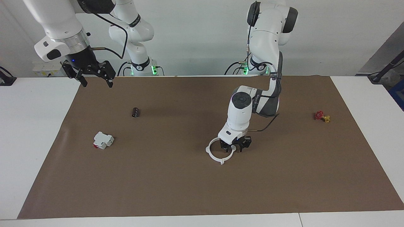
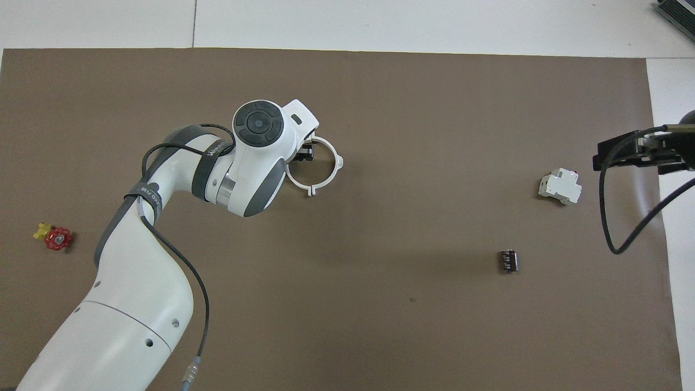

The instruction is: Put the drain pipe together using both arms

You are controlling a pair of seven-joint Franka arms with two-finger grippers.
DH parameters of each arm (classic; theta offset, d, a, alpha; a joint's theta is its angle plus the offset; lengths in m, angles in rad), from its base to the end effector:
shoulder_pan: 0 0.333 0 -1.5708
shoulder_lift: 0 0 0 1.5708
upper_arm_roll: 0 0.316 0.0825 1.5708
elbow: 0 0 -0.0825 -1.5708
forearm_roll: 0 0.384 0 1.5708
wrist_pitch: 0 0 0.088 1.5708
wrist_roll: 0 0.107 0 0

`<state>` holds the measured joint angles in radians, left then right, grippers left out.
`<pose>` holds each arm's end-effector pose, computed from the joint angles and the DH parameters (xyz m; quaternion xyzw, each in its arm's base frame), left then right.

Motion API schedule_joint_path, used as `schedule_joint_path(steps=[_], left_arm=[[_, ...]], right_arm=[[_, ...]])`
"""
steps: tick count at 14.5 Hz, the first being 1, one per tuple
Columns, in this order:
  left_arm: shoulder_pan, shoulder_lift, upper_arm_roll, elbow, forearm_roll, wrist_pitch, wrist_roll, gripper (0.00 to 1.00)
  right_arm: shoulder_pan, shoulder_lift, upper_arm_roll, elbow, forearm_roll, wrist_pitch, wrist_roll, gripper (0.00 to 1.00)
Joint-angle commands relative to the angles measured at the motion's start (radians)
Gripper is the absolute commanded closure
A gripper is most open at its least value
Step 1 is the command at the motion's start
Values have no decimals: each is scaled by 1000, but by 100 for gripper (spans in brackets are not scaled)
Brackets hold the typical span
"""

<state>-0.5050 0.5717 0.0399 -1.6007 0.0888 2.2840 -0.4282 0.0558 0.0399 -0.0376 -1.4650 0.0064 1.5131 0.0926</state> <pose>0.6275 -0.3170 0.3086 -0.9962 0.0493 -0.0700 0.0172 0.5615 0.0114 0.6468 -0.9993 0.0370 -0.0040 0.0027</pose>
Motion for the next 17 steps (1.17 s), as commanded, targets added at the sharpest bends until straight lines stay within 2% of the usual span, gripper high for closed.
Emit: schedule_joint_path(steps=[1,3,7,12,15,17], left_arm=[[46,-61,2,-10,-17,-15,77,0],[97,-120,-3,-30,-18,-67,158,0],[216,-286,-5,-146,-21,-116,346,0],[373,-397,0,-124,-129,-335,618,0],[425,-456,8,-90,-129,-445,632,0],[441,-530,9,-96,-127,-495,620,0]], right_arm=[[-7,-25,2,-26,6,-7,-24,0],[-7,-25,2,-26,6,-7,-24,0],[-7,-25,2,-26,6,-7,-24,0],[-7,-25,2,-26,6,-7,-24,0],[-7,-25,2,-26,6,-7,-24,0],[-7,-25,2,-26,6,-7,-24,0]])
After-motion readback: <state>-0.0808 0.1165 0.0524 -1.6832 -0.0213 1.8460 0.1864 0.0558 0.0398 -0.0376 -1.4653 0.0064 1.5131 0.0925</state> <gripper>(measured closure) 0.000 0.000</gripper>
